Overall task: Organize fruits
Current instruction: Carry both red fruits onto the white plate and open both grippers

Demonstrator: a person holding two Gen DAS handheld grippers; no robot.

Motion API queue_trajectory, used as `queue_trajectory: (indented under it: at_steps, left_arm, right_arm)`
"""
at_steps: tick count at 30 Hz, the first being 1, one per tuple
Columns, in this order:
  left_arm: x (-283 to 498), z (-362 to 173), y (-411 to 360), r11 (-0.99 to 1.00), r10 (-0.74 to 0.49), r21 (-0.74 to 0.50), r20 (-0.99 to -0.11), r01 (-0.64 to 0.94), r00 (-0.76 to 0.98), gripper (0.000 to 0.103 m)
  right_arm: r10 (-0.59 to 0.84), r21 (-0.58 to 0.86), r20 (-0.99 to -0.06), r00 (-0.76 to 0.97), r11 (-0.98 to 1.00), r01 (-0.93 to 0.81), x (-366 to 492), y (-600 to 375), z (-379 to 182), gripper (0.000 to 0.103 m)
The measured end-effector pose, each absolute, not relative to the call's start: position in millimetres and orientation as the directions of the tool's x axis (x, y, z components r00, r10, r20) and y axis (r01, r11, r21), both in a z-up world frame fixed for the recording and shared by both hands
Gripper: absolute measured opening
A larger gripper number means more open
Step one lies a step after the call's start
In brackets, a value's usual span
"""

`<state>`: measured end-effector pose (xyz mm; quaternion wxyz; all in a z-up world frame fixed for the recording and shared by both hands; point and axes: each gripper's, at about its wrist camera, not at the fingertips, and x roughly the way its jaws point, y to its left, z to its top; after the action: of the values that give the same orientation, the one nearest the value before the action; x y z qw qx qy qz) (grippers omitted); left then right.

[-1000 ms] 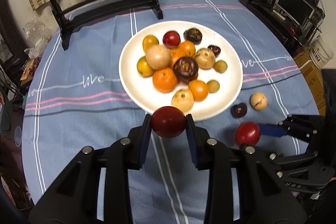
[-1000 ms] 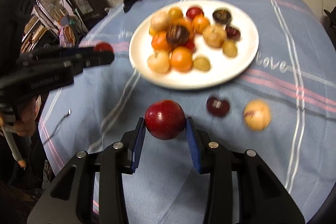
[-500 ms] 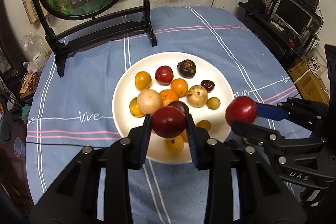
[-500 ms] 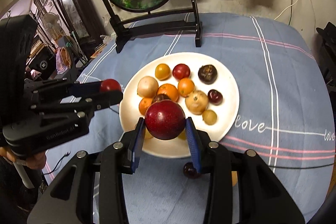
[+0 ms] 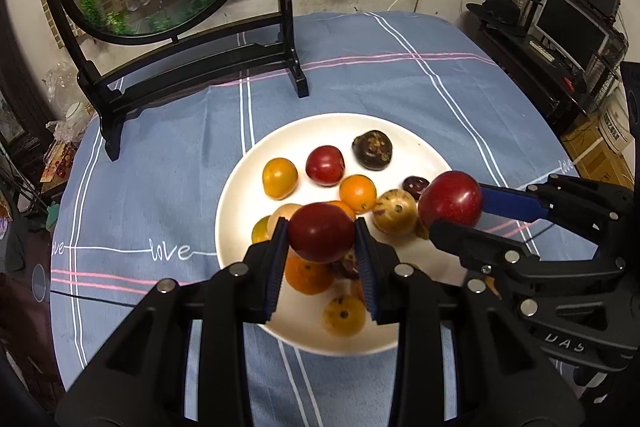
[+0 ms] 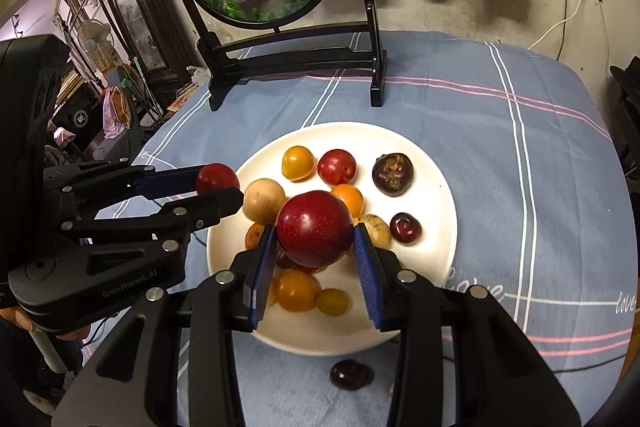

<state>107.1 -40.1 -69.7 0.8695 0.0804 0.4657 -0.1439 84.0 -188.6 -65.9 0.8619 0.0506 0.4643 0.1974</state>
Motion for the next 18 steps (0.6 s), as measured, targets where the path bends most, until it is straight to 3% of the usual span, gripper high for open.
queue_trajectory:
  at_steps: [18]
  left_arm:
    - [134,-73,-19,0.957,-0.189,-0.032,-0.823,0.287,0.536,0.033]
  right_arm:
    - [0.363,0.252,-0.789,0.496,0.927,-0.277,114,-201,-74,0.039]
